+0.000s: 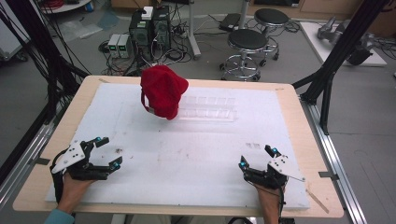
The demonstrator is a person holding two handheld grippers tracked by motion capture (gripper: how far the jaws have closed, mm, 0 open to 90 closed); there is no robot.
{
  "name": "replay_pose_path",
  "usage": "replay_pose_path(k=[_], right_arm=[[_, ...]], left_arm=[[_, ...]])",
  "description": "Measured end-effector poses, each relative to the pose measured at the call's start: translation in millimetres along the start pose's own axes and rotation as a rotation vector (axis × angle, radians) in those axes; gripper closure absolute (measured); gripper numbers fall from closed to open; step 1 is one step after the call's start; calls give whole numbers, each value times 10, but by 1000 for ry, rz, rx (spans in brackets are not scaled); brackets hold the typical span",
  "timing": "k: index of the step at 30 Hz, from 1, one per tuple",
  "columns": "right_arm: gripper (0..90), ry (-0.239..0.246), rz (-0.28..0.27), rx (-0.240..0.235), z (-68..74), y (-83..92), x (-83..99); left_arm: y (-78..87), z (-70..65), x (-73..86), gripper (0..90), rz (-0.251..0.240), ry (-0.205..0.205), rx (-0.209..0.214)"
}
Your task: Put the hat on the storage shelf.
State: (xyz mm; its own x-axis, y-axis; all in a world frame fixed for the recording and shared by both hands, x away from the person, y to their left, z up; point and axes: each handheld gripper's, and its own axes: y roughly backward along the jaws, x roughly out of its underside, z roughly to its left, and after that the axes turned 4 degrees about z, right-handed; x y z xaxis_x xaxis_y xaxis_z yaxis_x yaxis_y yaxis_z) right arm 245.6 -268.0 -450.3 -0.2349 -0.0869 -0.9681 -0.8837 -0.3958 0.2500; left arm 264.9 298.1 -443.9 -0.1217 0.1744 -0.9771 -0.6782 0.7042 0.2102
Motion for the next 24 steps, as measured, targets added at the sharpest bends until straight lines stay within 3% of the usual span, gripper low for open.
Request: replay_pose_path(k=[2, 4, 12, 17, 24], right_arm=[[6, 2, -2, 0, 4, 2, 0], [5, 4, -4, -2, 2, 4, 2], [6, 8, -9, 1, 16, 12, 6], [5, 21, -13, 1, 26, 14, 8], [6, 27, -20, 2, 31, 17, 12]], left_arm=[[26, 8, 57, 101, -9, 11, -8], [60, 8, 79, 101, -48, 19, -22], [70, 7, 90, 102, -49, 28, -50], [99, -14, 111, 103, -85, 14, -70], [110, -11, 118, 104, -97, 20, -77]])
